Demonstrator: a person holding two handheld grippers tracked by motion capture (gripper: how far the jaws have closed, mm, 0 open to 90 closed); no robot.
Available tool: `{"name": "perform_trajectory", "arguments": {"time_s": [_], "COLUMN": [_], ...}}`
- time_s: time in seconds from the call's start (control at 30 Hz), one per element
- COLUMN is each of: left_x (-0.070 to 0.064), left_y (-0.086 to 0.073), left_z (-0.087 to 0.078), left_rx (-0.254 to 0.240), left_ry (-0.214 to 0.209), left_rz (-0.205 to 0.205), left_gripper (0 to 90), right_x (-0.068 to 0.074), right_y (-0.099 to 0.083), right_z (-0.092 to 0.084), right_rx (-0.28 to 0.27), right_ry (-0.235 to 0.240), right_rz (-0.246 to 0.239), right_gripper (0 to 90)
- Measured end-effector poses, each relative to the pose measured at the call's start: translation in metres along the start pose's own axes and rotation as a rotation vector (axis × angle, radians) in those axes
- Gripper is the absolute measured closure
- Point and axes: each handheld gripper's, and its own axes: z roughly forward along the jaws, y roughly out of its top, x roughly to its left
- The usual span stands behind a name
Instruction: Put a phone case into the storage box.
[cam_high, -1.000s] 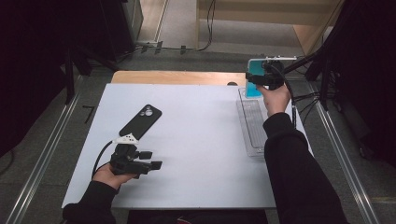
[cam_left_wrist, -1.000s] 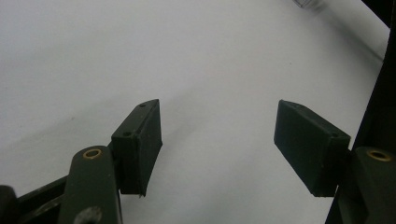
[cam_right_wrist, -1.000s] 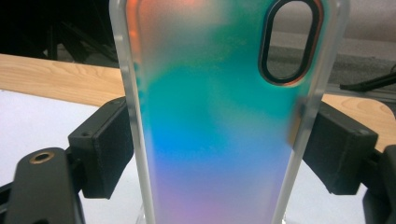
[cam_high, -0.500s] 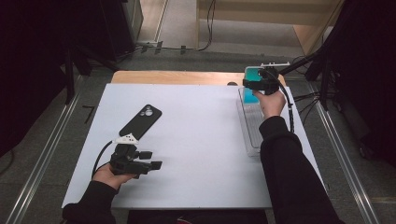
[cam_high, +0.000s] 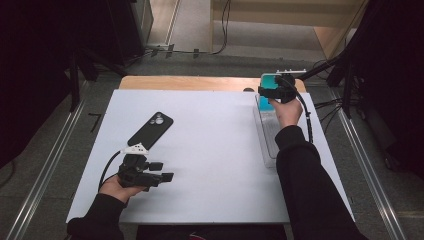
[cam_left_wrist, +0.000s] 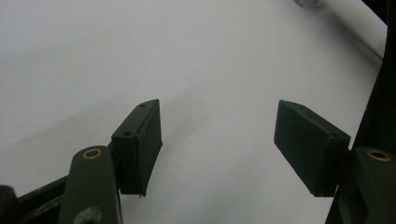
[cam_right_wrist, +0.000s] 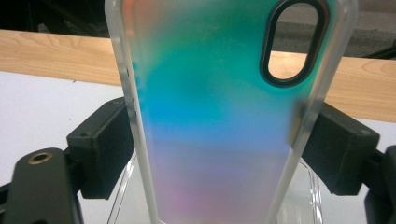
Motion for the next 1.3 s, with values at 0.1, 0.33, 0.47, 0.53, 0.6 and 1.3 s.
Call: {"name": "perform_trajectory", "arguments": {"time_s": [0.1,0.33,0.47,0.53,0.6,1.3], "left_x": [0.0,0.0,0.0,0.0,0.0,0.001], "left_y": [0.0,0.0,0.0,0.0,0.0,0.004], "left_z": [0.0,0.0,0.0,0.0,0.0,0.002], "left_rx": [-0.001,0.002,0.001,0.002,0.003,0.004], "left_ry": [-0.002,0.001,0.0,0.0,0.001,0.0], "left_rz": [0.0,0.001,0.001,0.0,0.0,-0.016], "left_gripper": [32.4,32.4,32.4,32.4,32.4,32.4], "right_x": [-0.001,-0.001,-0.002,-0.003,-0.003,-0.002], "right_y": [-0.001,-0.004,-0.003,-0.003,-0.003,-0.003], "right_z": [0.001,0.006,0.006,0.006,0.006,-0.038], "right_rx": [0.004,0.012,0.003,0.003,0.008,0.024], "right_ry": [0.01,-0.026,0.004,0.015,0.02,0.09], "right_rz": [0.007,0.001,0.003,0.009,0.01,-0.008], "right_gripper": [14.6,14.4,9.2,8.6,3.8,0.5]}}
